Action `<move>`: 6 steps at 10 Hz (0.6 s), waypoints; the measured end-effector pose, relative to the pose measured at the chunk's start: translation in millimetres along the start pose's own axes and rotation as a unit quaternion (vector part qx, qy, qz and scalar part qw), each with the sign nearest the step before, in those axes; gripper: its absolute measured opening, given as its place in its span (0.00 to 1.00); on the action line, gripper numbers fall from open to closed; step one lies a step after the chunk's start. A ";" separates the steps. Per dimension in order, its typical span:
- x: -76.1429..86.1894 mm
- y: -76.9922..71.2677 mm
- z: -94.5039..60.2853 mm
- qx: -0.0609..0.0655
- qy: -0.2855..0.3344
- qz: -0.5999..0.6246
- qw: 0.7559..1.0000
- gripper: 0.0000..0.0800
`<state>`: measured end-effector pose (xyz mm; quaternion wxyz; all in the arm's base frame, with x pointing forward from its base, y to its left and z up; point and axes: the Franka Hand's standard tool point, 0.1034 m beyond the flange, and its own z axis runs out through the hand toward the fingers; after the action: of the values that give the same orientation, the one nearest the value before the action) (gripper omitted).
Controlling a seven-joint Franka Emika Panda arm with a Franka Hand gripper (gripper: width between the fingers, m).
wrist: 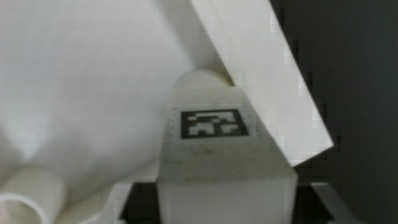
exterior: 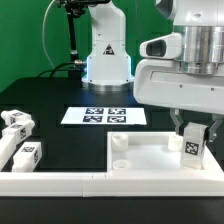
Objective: Assemble one leg
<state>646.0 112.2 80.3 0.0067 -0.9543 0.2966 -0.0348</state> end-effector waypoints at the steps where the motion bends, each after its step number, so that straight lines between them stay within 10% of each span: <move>1: 0.1 1.1 0.3 -0.002 0.002 0.067 0.998 0.36; 6: -1.3 7.4 1.6 0.017 -0.029 0.461 0.887 0.36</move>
Offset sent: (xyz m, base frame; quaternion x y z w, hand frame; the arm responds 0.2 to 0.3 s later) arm -0.0005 0.0002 -0.0065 0.0145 -0.0660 0.4634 0.8836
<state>640.9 106.8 78.4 0.0466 -0.7104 0.7023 -0.0053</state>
